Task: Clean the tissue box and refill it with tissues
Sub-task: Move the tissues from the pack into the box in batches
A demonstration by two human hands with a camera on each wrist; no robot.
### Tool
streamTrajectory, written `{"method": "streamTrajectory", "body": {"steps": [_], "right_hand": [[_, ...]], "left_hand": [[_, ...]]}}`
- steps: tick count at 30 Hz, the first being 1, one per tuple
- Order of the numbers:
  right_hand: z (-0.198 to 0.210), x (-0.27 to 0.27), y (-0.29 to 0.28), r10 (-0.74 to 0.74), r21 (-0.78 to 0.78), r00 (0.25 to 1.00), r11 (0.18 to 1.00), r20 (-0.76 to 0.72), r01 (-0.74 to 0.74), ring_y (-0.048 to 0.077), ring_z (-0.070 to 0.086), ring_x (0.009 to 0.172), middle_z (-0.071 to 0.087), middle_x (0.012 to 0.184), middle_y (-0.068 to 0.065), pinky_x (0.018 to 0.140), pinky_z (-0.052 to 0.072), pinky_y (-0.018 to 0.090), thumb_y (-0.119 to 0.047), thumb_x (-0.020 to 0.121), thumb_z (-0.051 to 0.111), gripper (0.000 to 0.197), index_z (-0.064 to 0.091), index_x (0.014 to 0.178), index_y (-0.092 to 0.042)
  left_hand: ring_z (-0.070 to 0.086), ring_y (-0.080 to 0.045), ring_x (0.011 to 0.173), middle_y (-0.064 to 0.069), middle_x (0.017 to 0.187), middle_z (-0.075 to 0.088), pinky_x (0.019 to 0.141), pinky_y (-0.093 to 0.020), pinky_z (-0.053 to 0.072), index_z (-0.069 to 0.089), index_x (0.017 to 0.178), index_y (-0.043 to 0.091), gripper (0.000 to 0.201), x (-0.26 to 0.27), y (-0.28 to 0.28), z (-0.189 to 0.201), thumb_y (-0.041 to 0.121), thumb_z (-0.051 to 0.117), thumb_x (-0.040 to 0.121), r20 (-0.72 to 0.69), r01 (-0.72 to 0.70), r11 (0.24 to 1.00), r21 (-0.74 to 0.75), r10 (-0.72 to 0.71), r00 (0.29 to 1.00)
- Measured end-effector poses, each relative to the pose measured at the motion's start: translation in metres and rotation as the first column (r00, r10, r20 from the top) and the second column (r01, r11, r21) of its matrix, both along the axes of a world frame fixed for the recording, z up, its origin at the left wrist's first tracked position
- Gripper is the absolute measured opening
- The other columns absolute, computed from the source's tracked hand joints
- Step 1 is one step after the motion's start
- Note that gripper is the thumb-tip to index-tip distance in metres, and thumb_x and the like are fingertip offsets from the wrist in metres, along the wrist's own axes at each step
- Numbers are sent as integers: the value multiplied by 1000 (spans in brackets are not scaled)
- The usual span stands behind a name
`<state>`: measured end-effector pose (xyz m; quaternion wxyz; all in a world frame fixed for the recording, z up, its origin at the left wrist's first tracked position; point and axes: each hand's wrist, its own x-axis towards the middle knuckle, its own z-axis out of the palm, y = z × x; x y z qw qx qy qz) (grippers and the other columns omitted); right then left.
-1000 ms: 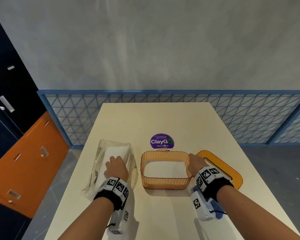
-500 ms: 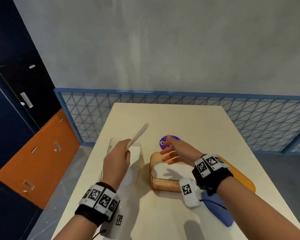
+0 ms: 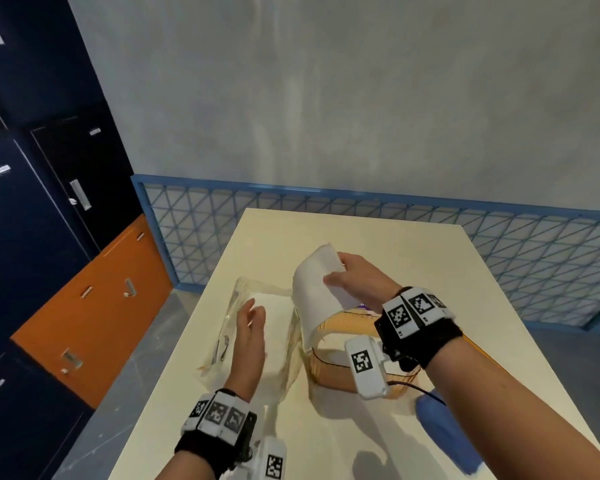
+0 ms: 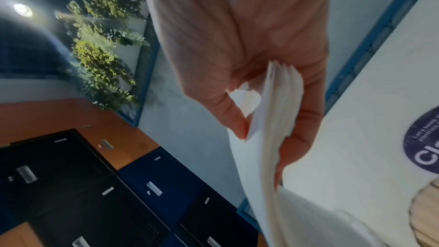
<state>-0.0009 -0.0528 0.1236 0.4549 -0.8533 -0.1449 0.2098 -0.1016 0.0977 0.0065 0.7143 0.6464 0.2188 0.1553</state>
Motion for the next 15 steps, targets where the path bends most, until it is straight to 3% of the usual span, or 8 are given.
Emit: {"method": "streamTrajectory", "body": {"steps": [2,4,6,8,11,13,15], "right_hand": [[7,0,-6,10,11,1000,1000,-11,-9,25,57,91,60,108,11,76,45,32,-11,89,53,32,53,120,-5],[10,0,-12,-10,45,999,999,-32,11,22,58,88,59,105,9,74,46,31,-11,91,52,27,53,118,-7],[8,0,-17,-46,62,998,997,-48,49,26,59,96,60,111,10,78,47,31,-10,92,50,29,52,121,-7],[0,2,-25,-63,46,996,997,-70,66,31,59,106,60,119,13,82,46,34,-9,91,50,34,51,125,-5],[-16,10,-44,-170,41,982,984,-86,174,33,59,108,61,120,18,83,45,33,-4,89,50,33,54,122,-1],[-31,16,-61,-250,-14,965,968,-82,250,34,59,108,62,116,21,81,43,32,-1,88,50,31,57,118,4],[-50,20,-76,-300,-135,952,948,-69,289,32,59,104,63,110,21,80,43,33,1,87,51,29,59,114,9]], "left_hand": [[54,-24,112,-10,134,50,94,-35,45,39,133,19,38,11,0,5,37,35,100,-108,1,965,-263,-30,994],[61,-25,96,-11,114,61,80,-37,51,47,124,18,37,19,0,16,43,38,98,-149,40,880,-473,-124,981],[61,-27,89,-10,103,63,79,-38,49,54,117,15,33,25,-4,30,39,40,98,-118,129,832,-540,-227,967],[58,-28,97,-9,112,60,84,-39,46,46,124,13,31,31,-9,39,29,44,97,-163,198,889,-413,-286,944],[51,-33,117,-12,130,48,97,-41,44,22,142,18,52,42,-17,38,11,43,95,-300,135,990,-28,-137,944],[50,-34,121,-19,136,46,102,-43,45,14,147,15,60,48,-25,36,5,42,94,-316,184,973,137,-133,939],[54,-32,115,-19,133,50,97,-36,47,13,148,14,63,55,-38,30,1,43,94,-327,264,931,252,-175,929]]}}
